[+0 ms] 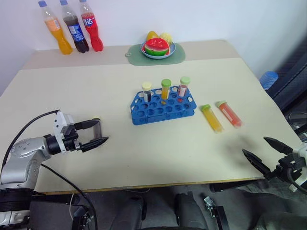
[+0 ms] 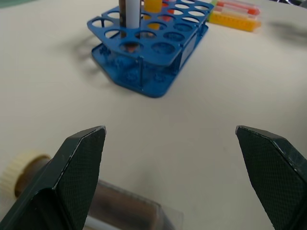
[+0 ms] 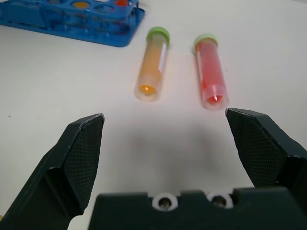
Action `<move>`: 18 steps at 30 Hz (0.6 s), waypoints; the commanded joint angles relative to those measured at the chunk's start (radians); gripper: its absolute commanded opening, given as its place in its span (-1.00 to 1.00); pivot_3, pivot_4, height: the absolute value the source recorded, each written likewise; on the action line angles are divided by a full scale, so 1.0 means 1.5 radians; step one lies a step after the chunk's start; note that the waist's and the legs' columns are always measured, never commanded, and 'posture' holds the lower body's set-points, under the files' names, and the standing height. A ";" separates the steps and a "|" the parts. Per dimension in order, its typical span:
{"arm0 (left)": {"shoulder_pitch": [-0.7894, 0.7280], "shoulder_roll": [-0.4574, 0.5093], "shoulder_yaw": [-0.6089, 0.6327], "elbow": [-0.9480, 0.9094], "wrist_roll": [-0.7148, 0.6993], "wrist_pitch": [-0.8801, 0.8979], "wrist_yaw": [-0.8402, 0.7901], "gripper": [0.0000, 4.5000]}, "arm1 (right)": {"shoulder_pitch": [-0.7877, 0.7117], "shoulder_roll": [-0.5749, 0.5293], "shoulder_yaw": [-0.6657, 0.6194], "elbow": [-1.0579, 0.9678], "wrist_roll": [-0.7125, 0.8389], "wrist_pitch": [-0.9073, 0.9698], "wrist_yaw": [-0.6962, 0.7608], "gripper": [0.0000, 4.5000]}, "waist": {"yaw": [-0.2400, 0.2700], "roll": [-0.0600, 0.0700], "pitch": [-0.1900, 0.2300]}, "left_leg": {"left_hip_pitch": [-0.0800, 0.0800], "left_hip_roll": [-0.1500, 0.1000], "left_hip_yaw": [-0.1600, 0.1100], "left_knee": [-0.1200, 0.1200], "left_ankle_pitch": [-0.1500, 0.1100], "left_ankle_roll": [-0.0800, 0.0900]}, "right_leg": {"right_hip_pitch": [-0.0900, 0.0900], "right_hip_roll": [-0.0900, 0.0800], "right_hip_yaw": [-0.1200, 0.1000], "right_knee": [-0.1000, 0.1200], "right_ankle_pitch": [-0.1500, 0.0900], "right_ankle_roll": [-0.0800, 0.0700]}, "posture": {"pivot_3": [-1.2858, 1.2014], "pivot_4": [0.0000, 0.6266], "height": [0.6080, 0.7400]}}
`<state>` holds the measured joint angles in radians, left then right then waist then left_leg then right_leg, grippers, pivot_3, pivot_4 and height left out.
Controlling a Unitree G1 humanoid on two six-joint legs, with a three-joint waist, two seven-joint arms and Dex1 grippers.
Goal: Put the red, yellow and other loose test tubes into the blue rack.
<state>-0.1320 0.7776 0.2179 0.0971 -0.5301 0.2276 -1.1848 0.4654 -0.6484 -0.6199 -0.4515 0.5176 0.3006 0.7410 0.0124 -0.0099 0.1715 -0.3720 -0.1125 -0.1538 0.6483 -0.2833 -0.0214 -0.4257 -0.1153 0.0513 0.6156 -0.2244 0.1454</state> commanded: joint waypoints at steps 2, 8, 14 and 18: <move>-0.006 0.016 0.011 -0.011 -0.001 0.006 -0.009 0.99 | -0.010 -0.008 0.003 -0.021 0.000 0.005 -0.002 1.00 | 0.000 0.000 0.000 | 0.000 0.000 0.000 0.000 0.000 0.000 | 0.000 0.000 0.000 0.000 0.000 0.000 | 0.03 -0.52 1.00; -0.027 0.011 0.011 -0.051 -0.040 0.047 -0.025 0.99 | -0.033 -0.017 0.014 -0.009 -0.002 0.026 -0.006 1.00 | 0.000 0.000 0.000 | 0.000 0.000 0.000 0.000 0.000 0.000 | 0.000 0.000 0.000 0.000 0.000 0.000 | 0.03 -0.52 1.00; -0.050 0.002 -0.013 -0.094 -0.048 0.055 -0.044 0.99 | -0.071 -0.036 0.019 0.007 0.000 0.046 -0.006 1.00 | -0.001 0.000 0.000 | 0.000 0.000 0.000 0.000 0.000 0.000 | 0.000 0.000 0.000 0.000 0.000 0.000 | 0.03 -0.52 1.00; -0.065 -0.013 -0.057 -0.128 -0.031 0.044 -0.060 0.99 | -0.146 -0.073 0.037 0.023 0.006 0.107 -0.027 1.00 | -0.001 0.000 0.000 | 0.000 0.000 0.000 0.000 0.000 0.000 | 0.000 0.000 0.000 0.000 0.000 0.000 | 0.03 -0.52 1.00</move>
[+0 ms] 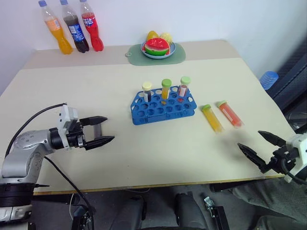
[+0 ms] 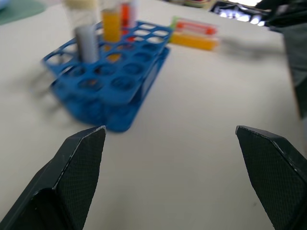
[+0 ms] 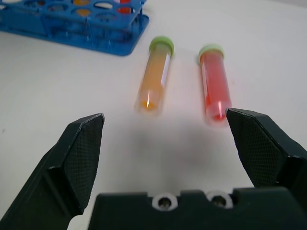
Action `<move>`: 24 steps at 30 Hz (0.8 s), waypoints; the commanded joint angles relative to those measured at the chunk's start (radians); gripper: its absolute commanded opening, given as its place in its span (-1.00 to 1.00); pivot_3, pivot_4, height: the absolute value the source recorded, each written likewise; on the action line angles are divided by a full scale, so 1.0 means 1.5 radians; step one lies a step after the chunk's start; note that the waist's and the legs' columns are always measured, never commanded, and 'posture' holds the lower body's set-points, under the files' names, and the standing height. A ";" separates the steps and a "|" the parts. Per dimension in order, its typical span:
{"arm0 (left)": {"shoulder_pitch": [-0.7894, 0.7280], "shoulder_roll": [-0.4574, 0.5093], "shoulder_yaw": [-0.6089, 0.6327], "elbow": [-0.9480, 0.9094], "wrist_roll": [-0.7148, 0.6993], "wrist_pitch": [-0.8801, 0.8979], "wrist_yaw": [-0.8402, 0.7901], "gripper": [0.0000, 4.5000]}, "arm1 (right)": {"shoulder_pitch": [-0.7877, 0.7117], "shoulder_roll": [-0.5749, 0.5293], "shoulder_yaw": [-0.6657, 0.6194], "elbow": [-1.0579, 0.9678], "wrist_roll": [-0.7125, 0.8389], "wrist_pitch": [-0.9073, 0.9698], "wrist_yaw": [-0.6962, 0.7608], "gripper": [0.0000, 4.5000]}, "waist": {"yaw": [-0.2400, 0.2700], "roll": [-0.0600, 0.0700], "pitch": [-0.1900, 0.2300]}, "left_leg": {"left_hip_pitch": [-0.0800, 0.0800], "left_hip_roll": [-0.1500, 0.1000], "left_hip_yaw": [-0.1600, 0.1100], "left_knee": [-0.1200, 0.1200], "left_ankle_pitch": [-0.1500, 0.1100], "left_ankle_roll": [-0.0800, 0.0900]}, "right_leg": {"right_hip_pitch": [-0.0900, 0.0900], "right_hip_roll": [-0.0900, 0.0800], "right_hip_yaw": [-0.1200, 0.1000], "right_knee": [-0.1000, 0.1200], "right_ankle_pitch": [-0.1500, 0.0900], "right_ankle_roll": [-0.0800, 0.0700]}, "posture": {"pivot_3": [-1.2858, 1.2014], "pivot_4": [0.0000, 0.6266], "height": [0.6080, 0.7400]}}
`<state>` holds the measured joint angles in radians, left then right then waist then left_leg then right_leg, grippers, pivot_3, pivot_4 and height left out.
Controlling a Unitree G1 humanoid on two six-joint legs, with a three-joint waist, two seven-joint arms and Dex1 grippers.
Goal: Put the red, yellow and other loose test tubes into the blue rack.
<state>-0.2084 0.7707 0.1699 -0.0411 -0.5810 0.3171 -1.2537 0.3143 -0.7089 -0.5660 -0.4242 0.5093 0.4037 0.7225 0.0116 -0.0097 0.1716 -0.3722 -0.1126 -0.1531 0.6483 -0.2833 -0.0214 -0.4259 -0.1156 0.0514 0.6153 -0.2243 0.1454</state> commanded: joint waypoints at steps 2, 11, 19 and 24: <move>-0.021 -0.017 -0.048 -0.050 0.011 -0.019 -0.018 0.99 | -0.091 -0.056 0.015 0.019 0.008 0.065 -0.022 1.00 | 0.000 0.000 0.000 | 0.000 0.000 0.000 0.000 0.000 0.000 | 0.000 0.000 0.000 0.000 0.000 0.000 | 0.03 -0.52 1.00; -0.074 -0.053 -0.130 -0.096 0.016 -0.005 -0.021 0.99 | -0.370 -0.170 0.157 0.152 0.035 0.315 -0.022 1.00 | 0.001 0.000 0.000 | -0.001 0.000 0.001 0.000 0.000 0.000 | -0.001 0.000 0.000 0.000 0.000 0.000 | 0.03 -0.52 1.00; -0.074 -0.063 -0.156 -0.125 0.022 -0.003 -0.014 0.99 | -0.646 -0.187 0.349 0.474 -0.072 0.368 0.036 1.00 | -0.005 0.000 0.001 | -0.001 0.000 0.005 0.000 0.000 0.001 | -0.002 -0.001 0.000 -0.001 0.000 0.000 | 0.03 -0.52 1.00; -0.057 -0.060 -0.167 -0.145 0.032 0.000 -0.011 0.99 | -0.768 -0.173 0.446 0.631 -0.145 0.341 0.115 1.00 | -0.009 0.000 0.001 | -0.002 0.000 0.006 0.000 0.000 0.000 | -0.002 -0.001 0.000 -0.001 0.000 0.000 | 0.03 -0.52 1.00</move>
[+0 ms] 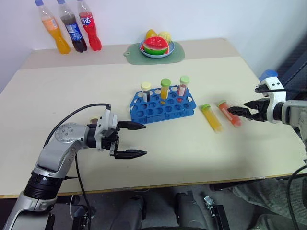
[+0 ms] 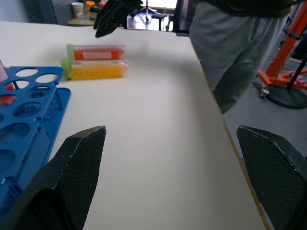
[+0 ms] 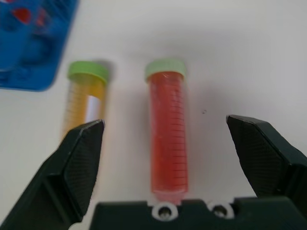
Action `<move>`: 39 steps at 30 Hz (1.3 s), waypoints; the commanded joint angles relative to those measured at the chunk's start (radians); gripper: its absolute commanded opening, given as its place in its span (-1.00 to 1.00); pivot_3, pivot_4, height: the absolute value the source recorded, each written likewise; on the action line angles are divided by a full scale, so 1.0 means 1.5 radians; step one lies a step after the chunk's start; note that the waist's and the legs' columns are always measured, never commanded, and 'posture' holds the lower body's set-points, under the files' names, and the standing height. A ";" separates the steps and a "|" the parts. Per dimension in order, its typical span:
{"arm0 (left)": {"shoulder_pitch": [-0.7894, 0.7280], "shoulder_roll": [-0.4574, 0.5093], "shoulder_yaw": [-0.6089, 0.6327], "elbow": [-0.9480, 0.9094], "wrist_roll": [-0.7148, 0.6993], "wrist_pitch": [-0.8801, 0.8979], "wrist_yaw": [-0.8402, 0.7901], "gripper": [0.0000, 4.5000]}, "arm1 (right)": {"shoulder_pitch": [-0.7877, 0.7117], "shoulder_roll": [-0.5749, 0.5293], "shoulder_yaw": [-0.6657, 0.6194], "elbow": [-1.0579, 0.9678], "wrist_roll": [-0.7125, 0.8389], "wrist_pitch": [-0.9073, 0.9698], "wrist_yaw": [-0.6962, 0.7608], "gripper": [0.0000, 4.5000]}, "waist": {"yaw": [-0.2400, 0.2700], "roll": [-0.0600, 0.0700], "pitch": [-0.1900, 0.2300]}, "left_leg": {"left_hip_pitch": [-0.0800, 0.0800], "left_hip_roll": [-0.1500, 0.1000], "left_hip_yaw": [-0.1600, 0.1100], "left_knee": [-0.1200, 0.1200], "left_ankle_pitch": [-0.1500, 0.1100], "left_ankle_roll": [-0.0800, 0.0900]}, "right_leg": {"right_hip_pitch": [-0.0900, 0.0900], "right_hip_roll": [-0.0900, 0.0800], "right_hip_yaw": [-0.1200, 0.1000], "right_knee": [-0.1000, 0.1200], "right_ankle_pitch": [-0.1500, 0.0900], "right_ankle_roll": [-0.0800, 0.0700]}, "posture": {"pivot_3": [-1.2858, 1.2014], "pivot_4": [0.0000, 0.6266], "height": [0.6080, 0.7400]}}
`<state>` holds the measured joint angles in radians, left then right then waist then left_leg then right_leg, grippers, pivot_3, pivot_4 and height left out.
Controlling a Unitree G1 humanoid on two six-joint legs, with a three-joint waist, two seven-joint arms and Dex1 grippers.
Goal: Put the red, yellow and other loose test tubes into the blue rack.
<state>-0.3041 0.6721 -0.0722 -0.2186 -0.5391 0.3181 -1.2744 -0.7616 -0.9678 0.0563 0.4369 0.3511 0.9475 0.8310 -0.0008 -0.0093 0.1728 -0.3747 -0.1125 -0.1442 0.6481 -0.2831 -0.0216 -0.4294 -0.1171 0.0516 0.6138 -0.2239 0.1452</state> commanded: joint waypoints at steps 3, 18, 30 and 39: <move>0.017 -0.007 -0.014 -0.041 0.014 0.001 0.028 0.99 | -0.131 0.027 0.086 0.164 -0.090 -0.044 0.087 1.00 | -0.008 0.000 0.000 | 0.000 0.000 0.000 0.000 0.000 0.000 | 0.000 0.000 0.000 0.000 0.000 0.000 | 0.03 -0.52 1.00; 0.046 -0.052 -0.028 -0.074 0.066 0.036 0.180 1.00 | -0.255 0.141 0.138 0.462 -0.258 -0.213 0.121 0.42 | -0.011 0.000 0.000 | 0.000 0.000 0.001 0.000 0.001 -0.002 | -0.001 0.000 0.000 0.001 0.000 0.000 | 0.03 -0.52 1.00; 0.019 -0.108 -0.021 -0.018 0.090 0.006 0.239 1.00 | -0.182 0.070 0.114 0.338 -0.291 -0.294 0.152 -0.67 | -0.007 0.000 0.000 | 0.000 0.000 0.001 0.000 0.001 -0.002 | -0.001 -0.001 0.000 0.001 0.000 0.000 | 0.03 -0.52 1.00; -0.003 -0.168 -0.006 0.065 0.118 -0.055 0.296 1.00 | 0.198 0.088 -0.201 -0.292 -0.065 -0.363 0.088 -0.67 | -0.012 0.001 0.000 | 0.000 0.001 0.002 0.000 0.000 -0.002 | -0.002 -0.001 0.000 0.002 0.000 0.000 | 0.03 -0.52 1.00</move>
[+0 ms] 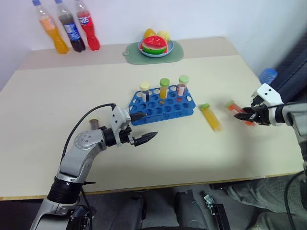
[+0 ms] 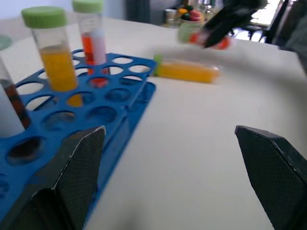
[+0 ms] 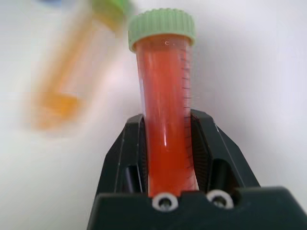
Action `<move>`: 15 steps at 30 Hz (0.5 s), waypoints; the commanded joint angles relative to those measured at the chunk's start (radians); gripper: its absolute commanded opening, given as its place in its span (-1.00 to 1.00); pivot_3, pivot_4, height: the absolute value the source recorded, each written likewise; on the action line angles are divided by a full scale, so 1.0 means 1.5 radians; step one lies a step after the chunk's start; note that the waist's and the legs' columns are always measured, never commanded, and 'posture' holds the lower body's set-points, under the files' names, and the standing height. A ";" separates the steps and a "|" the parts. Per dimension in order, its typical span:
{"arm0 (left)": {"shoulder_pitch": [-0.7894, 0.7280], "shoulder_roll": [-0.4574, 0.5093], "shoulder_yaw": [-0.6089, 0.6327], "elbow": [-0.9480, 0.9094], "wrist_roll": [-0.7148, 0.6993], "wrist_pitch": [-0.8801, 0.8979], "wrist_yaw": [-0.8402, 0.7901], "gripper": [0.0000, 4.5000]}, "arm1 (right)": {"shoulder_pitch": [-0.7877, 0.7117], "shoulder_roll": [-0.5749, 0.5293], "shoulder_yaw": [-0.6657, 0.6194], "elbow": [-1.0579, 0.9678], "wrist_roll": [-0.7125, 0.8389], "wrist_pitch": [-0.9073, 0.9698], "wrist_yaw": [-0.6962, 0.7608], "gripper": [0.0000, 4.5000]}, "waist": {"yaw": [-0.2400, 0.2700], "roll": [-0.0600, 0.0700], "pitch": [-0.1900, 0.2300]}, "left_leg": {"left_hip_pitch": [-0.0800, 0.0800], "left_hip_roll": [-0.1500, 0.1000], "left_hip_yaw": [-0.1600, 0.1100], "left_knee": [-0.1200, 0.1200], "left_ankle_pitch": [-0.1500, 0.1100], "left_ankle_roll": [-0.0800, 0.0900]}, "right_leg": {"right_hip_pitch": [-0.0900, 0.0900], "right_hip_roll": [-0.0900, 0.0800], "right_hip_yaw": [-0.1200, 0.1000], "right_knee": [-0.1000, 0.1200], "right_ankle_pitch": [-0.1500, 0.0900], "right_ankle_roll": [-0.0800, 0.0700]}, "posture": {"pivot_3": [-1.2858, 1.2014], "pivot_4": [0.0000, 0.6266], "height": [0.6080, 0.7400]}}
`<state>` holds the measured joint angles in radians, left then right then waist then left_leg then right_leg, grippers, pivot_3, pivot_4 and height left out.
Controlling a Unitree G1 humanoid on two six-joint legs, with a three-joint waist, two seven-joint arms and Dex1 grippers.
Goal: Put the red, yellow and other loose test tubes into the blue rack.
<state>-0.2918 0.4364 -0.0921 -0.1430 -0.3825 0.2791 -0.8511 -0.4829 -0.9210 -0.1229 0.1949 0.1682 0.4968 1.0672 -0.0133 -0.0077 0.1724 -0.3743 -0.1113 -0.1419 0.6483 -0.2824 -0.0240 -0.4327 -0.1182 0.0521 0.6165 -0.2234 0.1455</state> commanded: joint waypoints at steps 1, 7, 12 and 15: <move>-0.015 -0.017 0.007 0.027 0.020 -0.034 0.022 1.00 | 0.019 0.093 -0.094 -0.158 0.067 -0.082 -0.102 -0.67 | -0.005 0.000 0.000 | 0.001 0.000 0.001 0.000 -0.001 0.001 | 0.001 0.000 0.000 0.000 0.000 0.000 | 0.03 -0.52 1.00; -0.047 -0.053 0.007 0.080 0.034 -0.070 0.036 1.00 | 0.016 0.313 -0.053 -0.175 0.051 -0.212 -0.267 -0.67 | 0.003 -0.001 -0.001 | 0.001 0.001 0.000 0.001 0.001 -0.001 | 0.001 0.001 0.000 0.000 0.001 -0.001 | 0.03 -0.52 1.00; -0.067 -0.066 0.020 0.108 0.030 -0.084 0.039 1.00 | -0.024 0.448 -0.015 -0.047 -0.014 -0.377 -0.399 -0.67 | 0.001 -0.001 -0.001 | 0.000 0.000 0.000 0.001 0.001 -0.001 | 0.000 0.000 0.000 0.000 0.002 -0.001 | 0.03 -0.52 1.00; -0.070 -0.065 0.032 0.113 0.025 -0.086 0.043 1.00 | -0.034 0.488 -0.002 0.037 -0.024 -0.471 -0.422 -0.67 | -0.001 -0.001 -0.001 | 0.001 0.000 0.000 0.000 0.001 -0.001 | 0.000 0.001 0.000 0.000 0.002 -0.001 | 0.03 -0.52 1.00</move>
<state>-0.3872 0.3371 -0.0794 0.0404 -0.3314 0.1687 -0.7919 -0.5149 -0.2076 -0.1260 0.2268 0.1320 -0.1261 0.4536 -0.0152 -0.0091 0.1716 -0.3735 -0.1109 -0.1419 0.6488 -0.2812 -0.0259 -0.4333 -0.1173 0.0520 0.6172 -0.2209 0.1445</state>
